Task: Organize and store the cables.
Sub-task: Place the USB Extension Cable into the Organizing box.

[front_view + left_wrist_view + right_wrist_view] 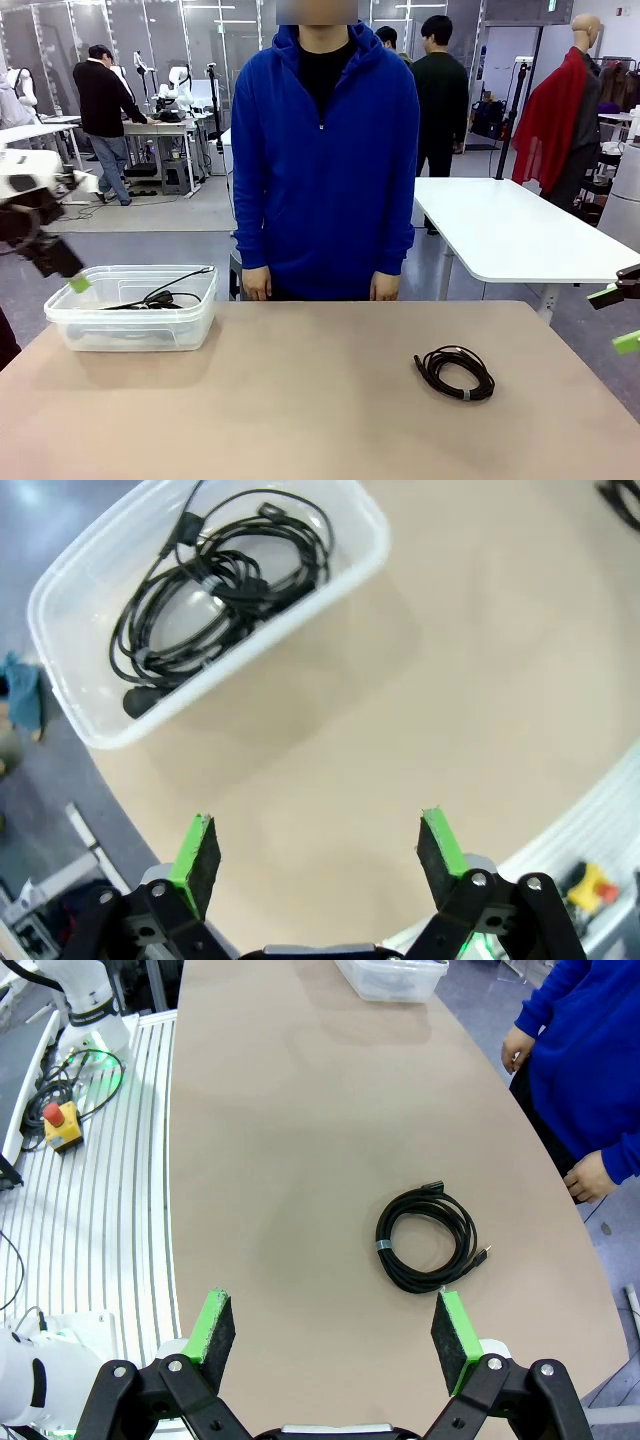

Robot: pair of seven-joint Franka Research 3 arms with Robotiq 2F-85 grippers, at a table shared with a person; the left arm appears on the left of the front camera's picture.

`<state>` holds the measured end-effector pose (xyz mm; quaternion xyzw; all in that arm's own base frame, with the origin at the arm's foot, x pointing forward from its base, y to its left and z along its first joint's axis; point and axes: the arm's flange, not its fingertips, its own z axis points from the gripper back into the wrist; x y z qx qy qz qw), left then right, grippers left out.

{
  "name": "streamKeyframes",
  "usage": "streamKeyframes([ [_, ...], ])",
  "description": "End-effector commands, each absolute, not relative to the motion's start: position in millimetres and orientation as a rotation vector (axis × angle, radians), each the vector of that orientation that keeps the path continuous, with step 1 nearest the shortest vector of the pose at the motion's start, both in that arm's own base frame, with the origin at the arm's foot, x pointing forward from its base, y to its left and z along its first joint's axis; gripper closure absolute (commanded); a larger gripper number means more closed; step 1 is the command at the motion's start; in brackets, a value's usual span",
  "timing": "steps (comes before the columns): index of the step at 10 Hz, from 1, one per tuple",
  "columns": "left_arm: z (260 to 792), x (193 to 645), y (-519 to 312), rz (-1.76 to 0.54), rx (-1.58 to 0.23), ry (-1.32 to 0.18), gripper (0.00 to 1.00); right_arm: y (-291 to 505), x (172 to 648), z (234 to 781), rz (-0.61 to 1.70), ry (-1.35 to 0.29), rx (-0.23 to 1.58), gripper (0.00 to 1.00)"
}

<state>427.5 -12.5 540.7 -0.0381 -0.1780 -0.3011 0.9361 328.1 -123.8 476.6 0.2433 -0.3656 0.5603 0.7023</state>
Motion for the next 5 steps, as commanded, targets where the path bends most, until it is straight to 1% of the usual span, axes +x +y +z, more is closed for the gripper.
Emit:
streamKeyframes([
  [1, 546.4, 396.8, 28.5, -0.735, -0.194, -0.386, 0.00, -123.2, 327.3, 476.2, 1.249, -0.824, 0.544, 0.00],
  [3, 540.7, 384.3, 54.6, -0.770, -0.254, -0.435, 0.00, -123.2, 327.3, 476.2, 1.249, -0.824, 0.544, 0.00],
  [5, 535.4, 373.4, 81.7, -0.873, -0.276, -0.387, 0.00, -123.2, 327.3, 476.2, 1.249, -0.824, 0.544, 0.00],
])
